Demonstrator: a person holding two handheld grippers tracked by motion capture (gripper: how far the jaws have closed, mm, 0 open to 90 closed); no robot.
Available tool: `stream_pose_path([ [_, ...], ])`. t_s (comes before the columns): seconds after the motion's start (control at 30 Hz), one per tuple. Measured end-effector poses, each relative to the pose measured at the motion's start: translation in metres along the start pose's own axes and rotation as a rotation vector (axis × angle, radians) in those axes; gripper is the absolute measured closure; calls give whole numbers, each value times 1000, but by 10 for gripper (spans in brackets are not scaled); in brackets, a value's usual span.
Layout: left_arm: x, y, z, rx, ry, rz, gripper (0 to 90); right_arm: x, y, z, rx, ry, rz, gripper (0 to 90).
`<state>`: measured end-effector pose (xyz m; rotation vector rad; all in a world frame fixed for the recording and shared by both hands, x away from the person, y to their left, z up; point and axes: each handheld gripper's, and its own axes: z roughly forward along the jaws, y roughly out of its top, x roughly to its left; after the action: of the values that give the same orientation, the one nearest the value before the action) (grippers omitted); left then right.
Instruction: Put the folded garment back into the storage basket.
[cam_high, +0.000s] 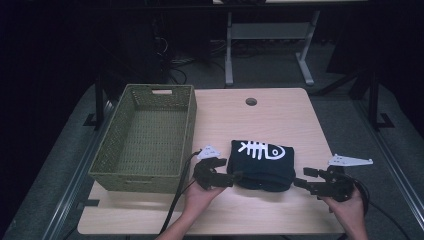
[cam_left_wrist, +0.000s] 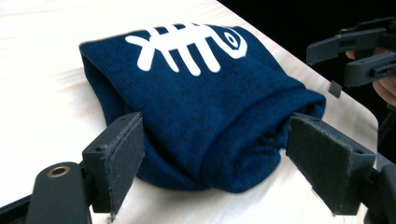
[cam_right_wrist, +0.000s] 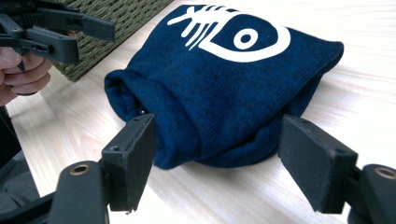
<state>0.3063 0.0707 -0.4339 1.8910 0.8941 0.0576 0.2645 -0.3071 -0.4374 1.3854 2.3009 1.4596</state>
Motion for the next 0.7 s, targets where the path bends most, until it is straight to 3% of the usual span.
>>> stream_pose_path([
  [0.33, 14, 18, 19, 22, 67, -26, 194, -10, 18, 11, 7, 0, 20, 274],
  [0.53, 28, 13, 36, 76, 101, -91, 194, -21, 24, 26, 34, -20, 47, 277],
  [0.7, 33, 8, 46, 125, 107, -106, 199, -30, 22, 42, 80, -38, 105, 287],
])
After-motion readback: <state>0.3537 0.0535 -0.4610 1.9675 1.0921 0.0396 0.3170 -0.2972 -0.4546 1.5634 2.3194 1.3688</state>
